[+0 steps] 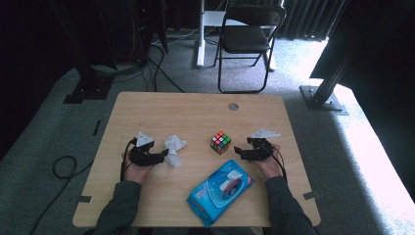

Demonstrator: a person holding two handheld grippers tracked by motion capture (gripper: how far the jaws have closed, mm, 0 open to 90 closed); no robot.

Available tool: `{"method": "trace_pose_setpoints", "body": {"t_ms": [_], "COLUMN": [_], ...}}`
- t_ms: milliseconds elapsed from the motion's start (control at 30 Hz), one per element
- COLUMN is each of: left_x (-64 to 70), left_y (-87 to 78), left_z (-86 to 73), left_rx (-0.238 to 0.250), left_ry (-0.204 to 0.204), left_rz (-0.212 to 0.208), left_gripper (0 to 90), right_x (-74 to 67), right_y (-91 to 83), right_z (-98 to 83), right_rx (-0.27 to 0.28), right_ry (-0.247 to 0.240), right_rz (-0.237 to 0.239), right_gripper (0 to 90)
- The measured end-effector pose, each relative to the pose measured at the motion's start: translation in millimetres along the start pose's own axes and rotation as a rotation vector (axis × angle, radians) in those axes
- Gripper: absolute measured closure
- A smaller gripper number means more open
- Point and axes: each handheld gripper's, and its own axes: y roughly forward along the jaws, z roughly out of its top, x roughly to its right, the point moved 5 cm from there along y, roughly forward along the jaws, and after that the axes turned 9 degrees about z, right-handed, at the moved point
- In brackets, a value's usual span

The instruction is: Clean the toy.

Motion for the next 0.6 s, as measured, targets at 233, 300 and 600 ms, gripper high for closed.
{"method": "trace_pose_setpoints", "body": {"t_ms": [233, 300, 600], "left_x": [-7.3, -9.0, -17.1], "left_y": [-1.8, -2.5, -9.1], "left_z": [-0.7, -0.2, 1.0], "left_rx": [0.005, 0.011, 0.034], "left_ry": [-0.024, -0.033, -0.074], "left_rz": [0.025, 0.032, 0.056], "left_gripper": [26.3, 26.3, 26.7], "right_x": [7.3, 9.3, 24.0], "right_y": [-7.6, -9.9, -20.0], "right_z": [-7.0, -7.5, -20.7], "right_rx": [0.018, 0.019, 0.017], "right_ry": [0.045, 0.042, 0.090], "right_rz": [-0.021, -0.047, -0.104], "right_gripper": [24.5, 24.4, 24.1]}}
